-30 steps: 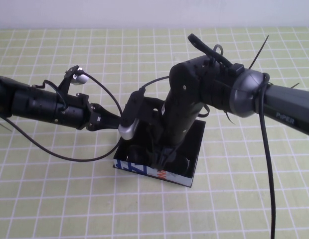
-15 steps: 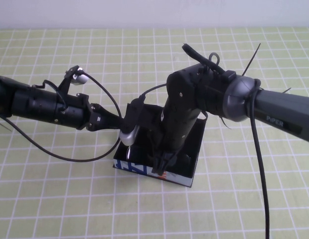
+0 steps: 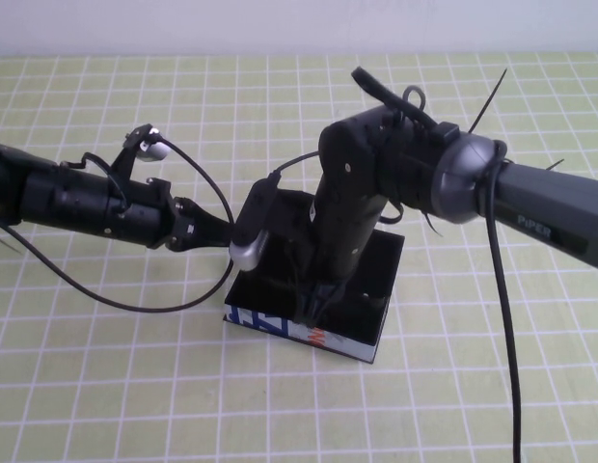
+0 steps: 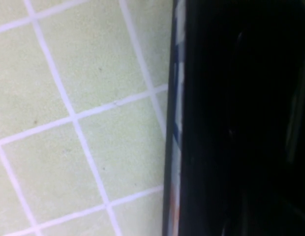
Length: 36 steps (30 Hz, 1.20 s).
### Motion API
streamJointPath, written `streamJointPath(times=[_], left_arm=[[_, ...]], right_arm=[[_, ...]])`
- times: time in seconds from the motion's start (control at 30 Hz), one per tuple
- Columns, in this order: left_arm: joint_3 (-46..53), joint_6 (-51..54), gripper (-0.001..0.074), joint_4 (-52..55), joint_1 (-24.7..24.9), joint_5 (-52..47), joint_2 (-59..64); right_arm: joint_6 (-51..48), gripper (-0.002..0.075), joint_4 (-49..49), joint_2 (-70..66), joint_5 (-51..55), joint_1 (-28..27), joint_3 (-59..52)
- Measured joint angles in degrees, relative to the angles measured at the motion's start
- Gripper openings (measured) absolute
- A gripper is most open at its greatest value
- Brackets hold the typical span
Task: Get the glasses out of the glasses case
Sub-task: Pick up the glasses from the glasses case, then place the glasses on the table
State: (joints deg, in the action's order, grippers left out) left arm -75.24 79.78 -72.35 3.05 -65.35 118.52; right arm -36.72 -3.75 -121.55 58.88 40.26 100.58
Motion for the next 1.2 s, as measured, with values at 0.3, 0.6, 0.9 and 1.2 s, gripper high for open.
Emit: streamJointPath(times=[0.3, 0.6, 0.9, 1.2], left_arm=[[0.0, -0.5, -0.0004, 0.1, 0.0, -0.6, -4.8], [0.0, -0.6, -0.0004, 0.6, 0.0, -0.6, -11.8], [0.0, -2.0, -0.0004, 1.1, 0.0, -0.6, -14.6], [0.0, -2.9, -0.0004, 1.3, 0.0, -0.4, -14.6]], right_arm=[[4.8, 0.0064, -0.7, 7.1, 4.6, 0.0, 1.8], [16.1, 0.0064, -0.4, 19.9, 9.0, -3.6, 0.1], [31.4, 0.0064, -2.7, 32.9, -3.7, -17.6, -22.7], [32.9, 0.0064, -12.6, 28.6, -21.0, -21.4, -39.3]])
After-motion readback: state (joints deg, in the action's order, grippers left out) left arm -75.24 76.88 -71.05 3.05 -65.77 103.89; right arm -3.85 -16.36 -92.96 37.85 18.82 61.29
